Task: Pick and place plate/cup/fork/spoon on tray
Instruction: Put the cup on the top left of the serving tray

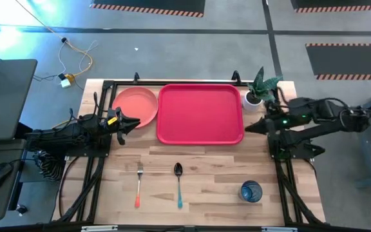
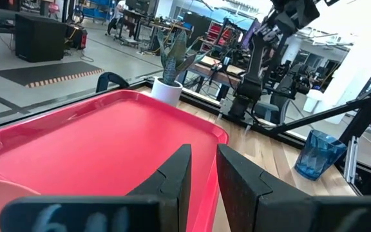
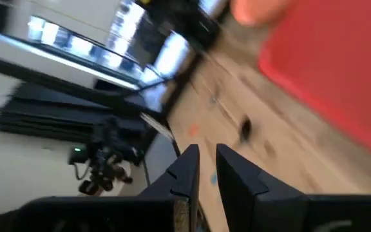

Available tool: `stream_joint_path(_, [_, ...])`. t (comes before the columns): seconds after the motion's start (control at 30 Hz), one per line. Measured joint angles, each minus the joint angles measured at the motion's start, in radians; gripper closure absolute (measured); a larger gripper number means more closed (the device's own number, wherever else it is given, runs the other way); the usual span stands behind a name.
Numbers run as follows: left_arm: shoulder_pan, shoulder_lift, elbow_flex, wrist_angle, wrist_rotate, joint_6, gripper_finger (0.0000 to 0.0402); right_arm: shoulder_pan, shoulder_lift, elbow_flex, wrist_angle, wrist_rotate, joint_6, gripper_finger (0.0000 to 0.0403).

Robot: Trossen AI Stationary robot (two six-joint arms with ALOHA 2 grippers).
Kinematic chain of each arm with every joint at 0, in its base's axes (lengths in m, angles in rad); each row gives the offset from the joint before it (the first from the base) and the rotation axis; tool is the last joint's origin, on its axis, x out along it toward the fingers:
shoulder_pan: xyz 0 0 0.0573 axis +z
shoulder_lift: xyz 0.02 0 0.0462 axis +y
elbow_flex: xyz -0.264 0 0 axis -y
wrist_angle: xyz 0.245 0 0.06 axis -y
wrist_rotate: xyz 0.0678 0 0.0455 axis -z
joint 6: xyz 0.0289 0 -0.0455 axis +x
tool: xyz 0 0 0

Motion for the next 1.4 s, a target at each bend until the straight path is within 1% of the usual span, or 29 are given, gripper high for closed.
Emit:
stream_joint_path(0.13, [0.000,0.000,0.000,0.000,0.000,0.000,0.0339,0.001,0.125,0.078,-0.115,-0.080,0.120,0.0359])
stream_joint_path(0.23, [0.000,0.000,0.000,-0.001,0.000,0.000,0.0339,0.025,0.207,0.123,-0.180,-0.122,0.187,0.0359])
stream_joint_path(0.37, [0.000,0.000,0.000,-0.008,0.000,0.000,0.0339,0.097,0.299,0.160,-0.232,-0.130,0.297,0.0359])
stream_joint_path(0.6, [0.000,0.000,0.000,-0.026,0.000,0.000,0.0339,0.251,0.423,0.176,-0.238,-0.125,0.500,0.0359])
stream_joint_path(1.1, [0.000,0.000,0.000,-0.026,0.000,0.000,0.0339,0.520,0.545,0.176,-0.245,-0.104,0.943,0.0359])
stream_joint_path(1.27, [0.000,0.000,0.000,-0.026,0.000,0.000,0.0339,0.570,0.591,0.176,-0.245,-0.104,1.034,0.0359])
stream_joint_path(1.4, [0.000,0.000,0.000,-0.026,0.000,0.000,0.0339,0.586,0.628,0.176,-0.246,-0.105,1.060,0.0359])
